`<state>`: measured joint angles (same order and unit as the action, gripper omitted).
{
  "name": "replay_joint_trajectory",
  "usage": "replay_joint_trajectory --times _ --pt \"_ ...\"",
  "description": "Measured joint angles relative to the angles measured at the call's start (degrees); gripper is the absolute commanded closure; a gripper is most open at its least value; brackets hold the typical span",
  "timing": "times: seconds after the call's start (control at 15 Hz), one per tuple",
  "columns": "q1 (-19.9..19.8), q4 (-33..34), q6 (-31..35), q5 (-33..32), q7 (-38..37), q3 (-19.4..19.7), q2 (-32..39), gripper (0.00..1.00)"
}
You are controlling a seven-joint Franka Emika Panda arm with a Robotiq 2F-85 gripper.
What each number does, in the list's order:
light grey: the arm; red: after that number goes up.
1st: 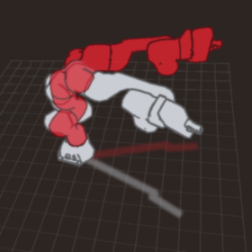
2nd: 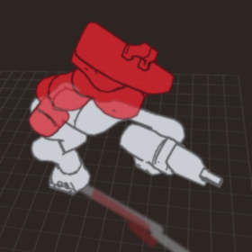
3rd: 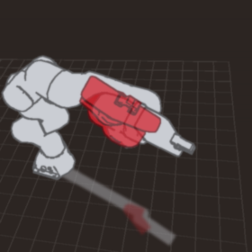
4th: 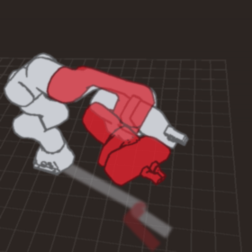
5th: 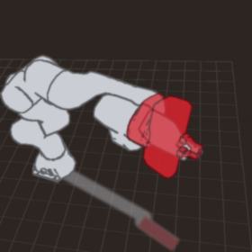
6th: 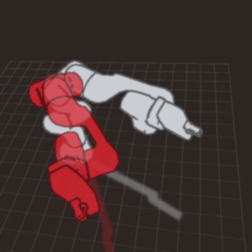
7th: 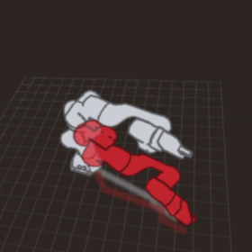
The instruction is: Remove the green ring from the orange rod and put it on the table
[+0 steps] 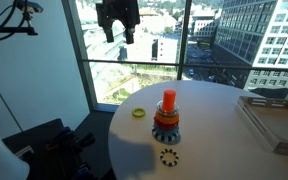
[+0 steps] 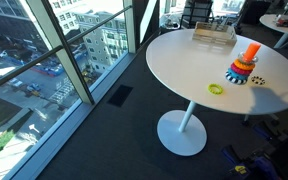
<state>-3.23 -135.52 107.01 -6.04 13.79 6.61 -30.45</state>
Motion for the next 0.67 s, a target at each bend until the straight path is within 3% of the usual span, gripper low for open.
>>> replay_joint_trajectory --times 0.67 --pt "0.0 -2.9 -1.3 2.9 -0.1 0.7 -6.9 0.0"
